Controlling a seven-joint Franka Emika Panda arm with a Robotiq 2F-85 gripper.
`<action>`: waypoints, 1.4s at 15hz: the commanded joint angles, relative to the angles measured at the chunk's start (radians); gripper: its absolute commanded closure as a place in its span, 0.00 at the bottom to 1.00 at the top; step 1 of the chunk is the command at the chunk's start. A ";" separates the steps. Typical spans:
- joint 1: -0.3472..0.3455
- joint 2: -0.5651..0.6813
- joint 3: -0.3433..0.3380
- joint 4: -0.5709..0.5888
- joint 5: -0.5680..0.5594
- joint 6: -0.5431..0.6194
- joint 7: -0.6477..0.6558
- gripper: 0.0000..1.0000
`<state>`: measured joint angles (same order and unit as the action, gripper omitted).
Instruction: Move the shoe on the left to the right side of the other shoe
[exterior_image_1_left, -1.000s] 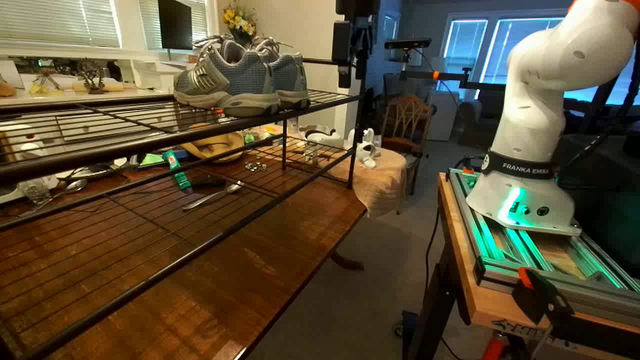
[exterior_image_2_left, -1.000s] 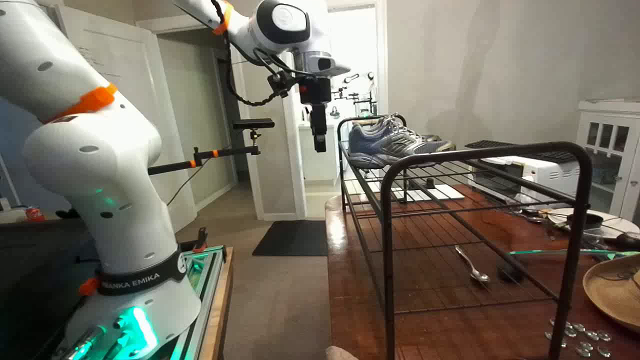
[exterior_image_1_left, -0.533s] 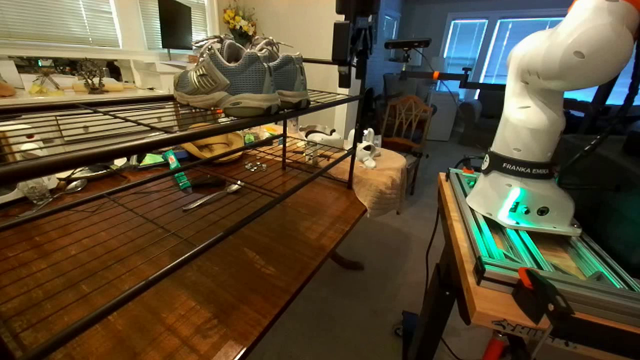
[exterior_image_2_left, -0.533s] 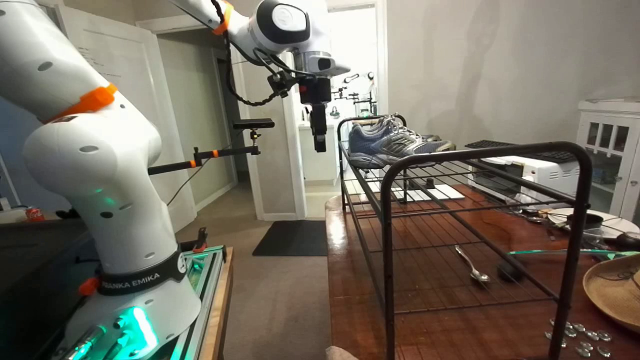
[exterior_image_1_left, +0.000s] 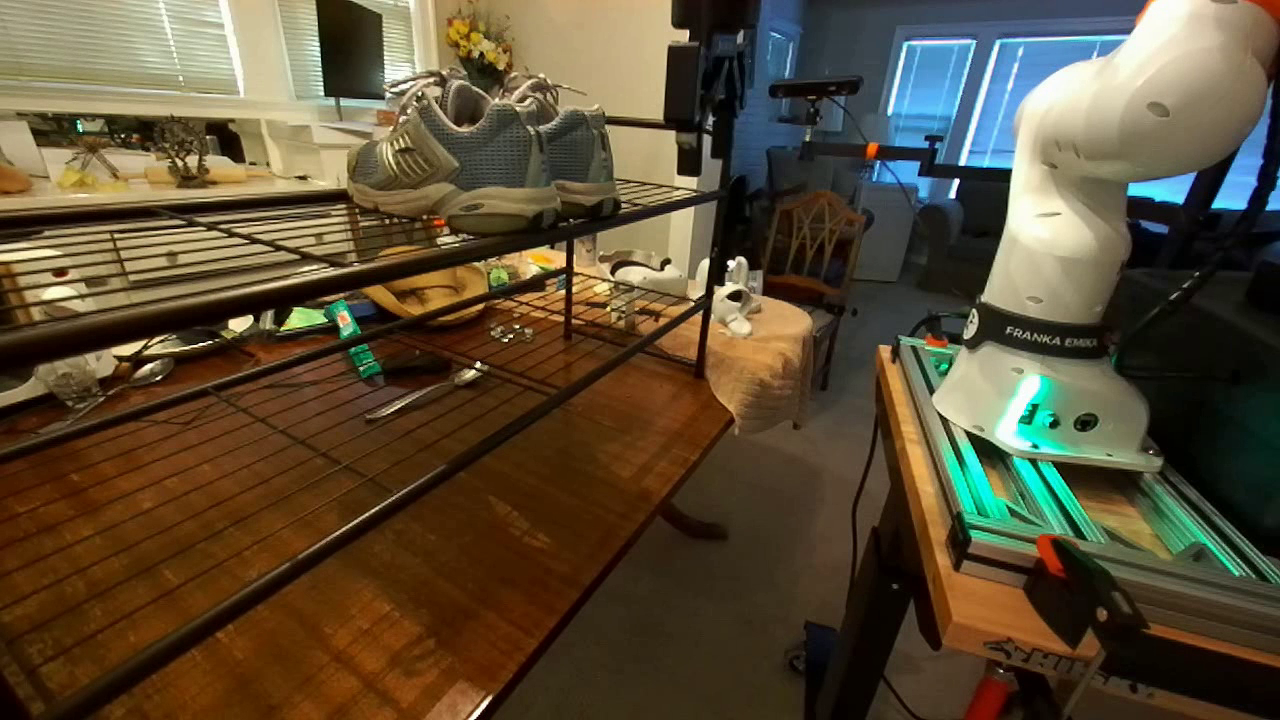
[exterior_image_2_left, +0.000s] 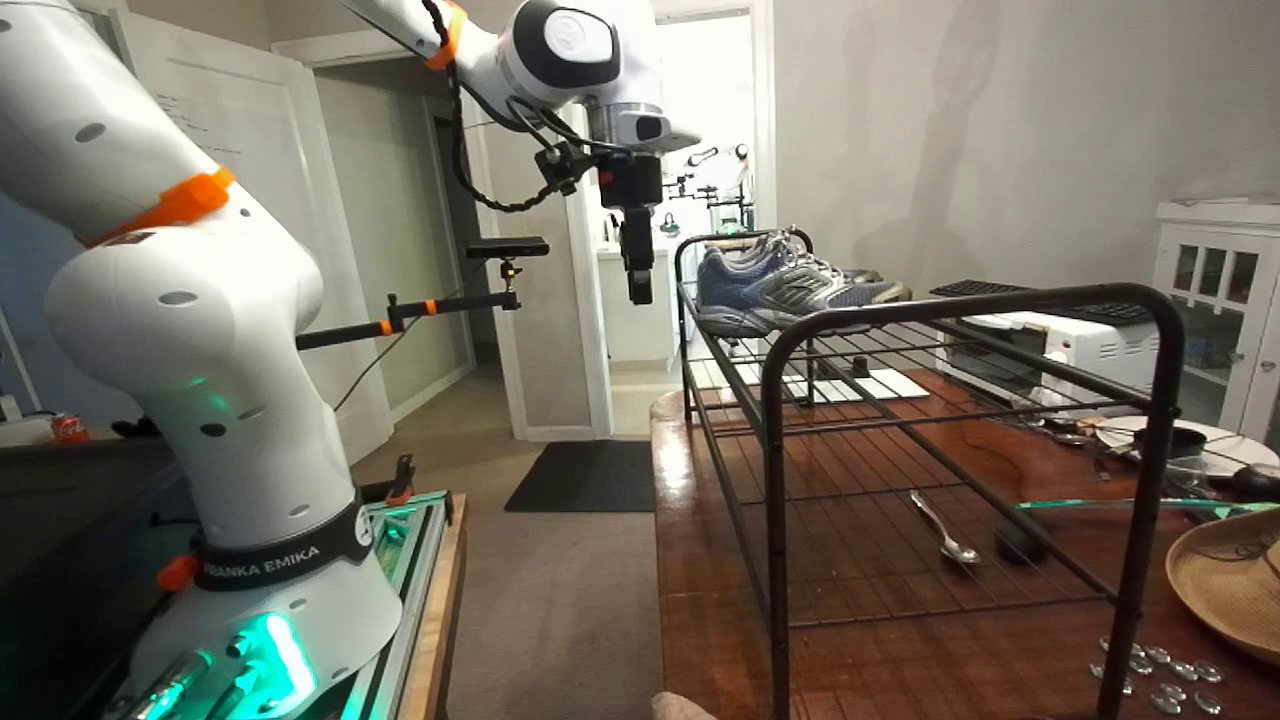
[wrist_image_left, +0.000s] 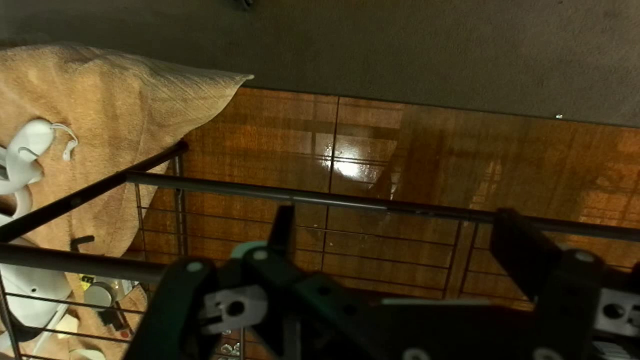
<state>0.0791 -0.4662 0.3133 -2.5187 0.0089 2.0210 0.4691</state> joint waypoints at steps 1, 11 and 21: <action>0.015 0.002 -0.014 0.001 -0.007 -0.002 0.006 0.00; 0.021 0.024 -0.026 0.027 -0.003 0.181 -0.023 0.00; 0.014 0.082 -0.036 0.075 -0.058 0.353 -0.079 0.00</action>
<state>0.0866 -0.4213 0.2884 -2.4683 -0.0347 2.3290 0.4219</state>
